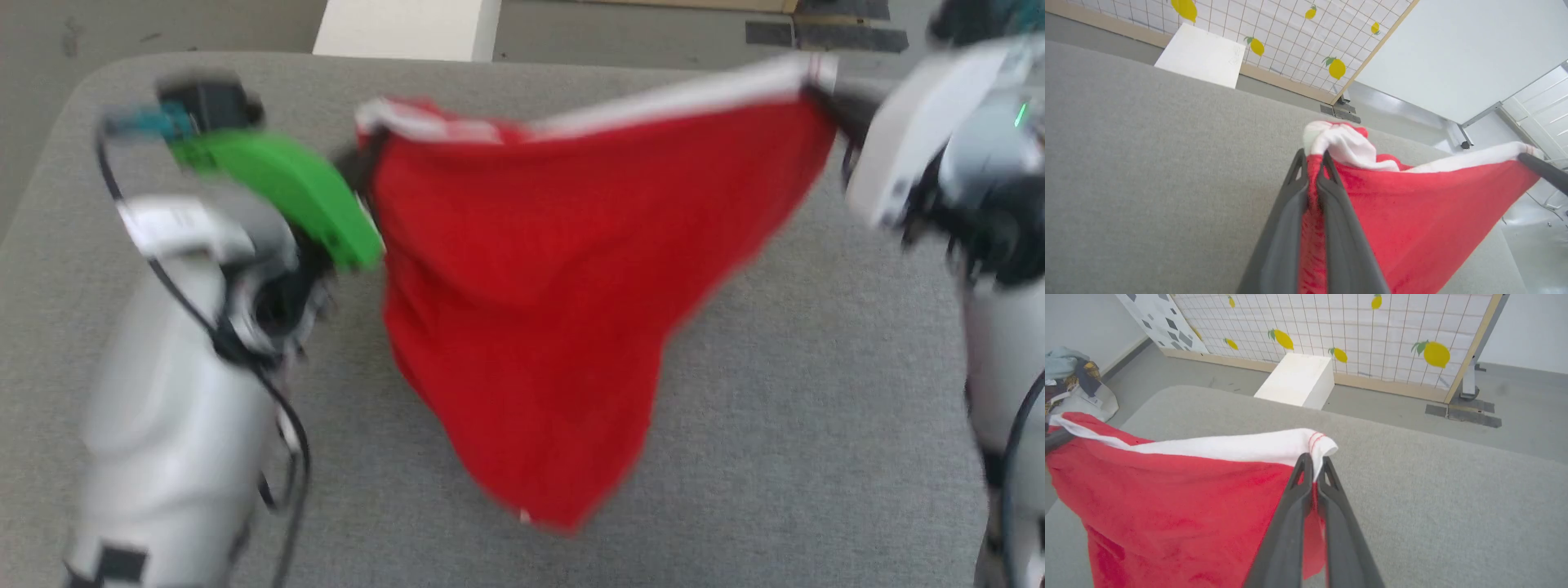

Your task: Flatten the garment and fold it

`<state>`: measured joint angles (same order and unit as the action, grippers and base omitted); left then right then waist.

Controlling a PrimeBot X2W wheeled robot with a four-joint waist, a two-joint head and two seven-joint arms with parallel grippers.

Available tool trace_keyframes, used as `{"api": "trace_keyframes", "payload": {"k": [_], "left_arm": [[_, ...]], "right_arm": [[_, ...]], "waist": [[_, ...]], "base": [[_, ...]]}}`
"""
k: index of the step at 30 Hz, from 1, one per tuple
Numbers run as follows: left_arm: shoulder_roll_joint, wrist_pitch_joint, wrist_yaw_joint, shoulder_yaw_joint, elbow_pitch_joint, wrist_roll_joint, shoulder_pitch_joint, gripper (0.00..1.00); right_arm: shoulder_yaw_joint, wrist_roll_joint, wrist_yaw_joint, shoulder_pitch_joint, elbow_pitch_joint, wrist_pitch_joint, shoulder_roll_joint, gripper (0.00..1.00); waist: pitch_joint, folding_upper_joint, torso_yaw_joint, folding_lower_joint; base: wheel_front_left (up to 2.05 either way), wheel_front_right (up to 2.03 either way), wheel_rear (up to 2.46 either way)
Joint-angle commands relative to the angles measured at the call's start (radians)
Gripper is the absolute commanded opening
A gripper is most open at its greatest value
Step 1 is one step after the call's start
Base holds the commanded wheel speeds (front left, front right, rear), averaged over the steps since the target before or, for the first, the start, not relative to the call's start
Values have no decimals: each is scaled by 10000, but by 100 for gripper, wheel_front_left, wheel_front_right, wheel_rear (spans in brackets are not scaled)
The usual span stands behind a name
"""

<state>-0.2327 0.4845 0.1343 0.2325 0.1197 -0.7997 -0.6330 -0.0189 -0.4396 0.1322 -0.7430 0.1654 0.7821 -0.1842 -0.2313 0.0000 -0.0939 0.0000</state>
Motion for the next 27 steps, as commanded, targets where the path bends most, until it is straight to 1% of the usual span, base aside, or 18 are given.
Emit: {"api": "trace_keyframes", "payload": {"k": [1, 2, 3, 4, 5, 6, 7, 9, 11, 15, 17, 20, 24, 27], "left_arm": [[-206, 101, 82, -105, 268, 143, -912, 0], [-210, 111, 113, -200, 433, 126, -1318, 0], [-285, 115, 184, -374, 793, 161, -2136, 0], [-441, 164, 194, -345, 1056, 347, -2664, 0], [-480, 138, 214, -405, 1301, 406, -3180, 0], [-434, 45, 310, -579, 1594, 371, -3794, 0], [-557, -40, 310, -542, 1862, 592, -4403, 0], [-575, -374, 392, -671, 2310, 766, -5373, 0], [-719, -771, 292, -593, 2690, 1119, -6197, 0], [-759, -1850, 77, -736, 3260, 1392, -7286, 0], [-731, -2204, -99, -720, 3562, 1438, -7523, 0], [-697, -2646, -423, -653, 3963, 1449, -7433, 0], [-547, -3246, -948, -545, 4404, 1327, -6634, 0], [-379, -3808, -1439, -479, 4512, 1164, -5757, 0]], "right_arm": [[21, -42, -15, -804, 26, 197, -97, 0], [43, -40, -15, -1179, 91, 263, -105, 0], [128, -17, -15, -1950, 270, 372, -22, 0], [198, 40, -15, -2463, 420, 384, 66, 0], [240, 138, -15, -2969, 587, 342, 154, 0], [287, 298, -15, -3583, 822, 267, 239, 0], [340, 470, -15, -4202, 1046, 121, 316, 0], [436, 784, -15, -5257, 1496, -257, 445, 0], [519, 1039, -15, -6084, 1888, -796, 554, 0], [610, 1330, -15, -7178, 2526, -1772, 597, 0], [621, 1293, -15, -7416, 2819, -2035, 549, 0], [427, 1103, -15, -7286, 3120, -2210, 381, 0], [-96, 532, -15, -6367, 3193, -2421, 69, 0], [-444, -117, -15, -5330, 2913, -2641, -182, 0]], "waist": [[-406, 0, 242, 0], [-501, 0, 284, 0], [-725, 0, 406, 0], [-873, 0, 484, 0], [-1007, 0, 559, 0], [-1194, 0, 648, 0], [-1396, 0, 724, 0], [-1732, 0, 842, 0], [-1981, 0, 935, 0], [-2340, 0, 1046, 0], [-2446, 0, 1028, 0], [-2554, 0, 988, 0], [-2529, 0, 907, 0], [-2345, 0, 834, 0]], "base": [[0, 0, 0], [0, 0, 0], [0, 0, 0], [0, 0, 0], [0, 0, 0], [0, 0, 0], [0, 0, 0], [0, 0, 0], [0, 0, 0], [0, 0, 0], [0, 0, 0], [0, 0, 0], [0, 0, 0], [0, 0, 0]]}}
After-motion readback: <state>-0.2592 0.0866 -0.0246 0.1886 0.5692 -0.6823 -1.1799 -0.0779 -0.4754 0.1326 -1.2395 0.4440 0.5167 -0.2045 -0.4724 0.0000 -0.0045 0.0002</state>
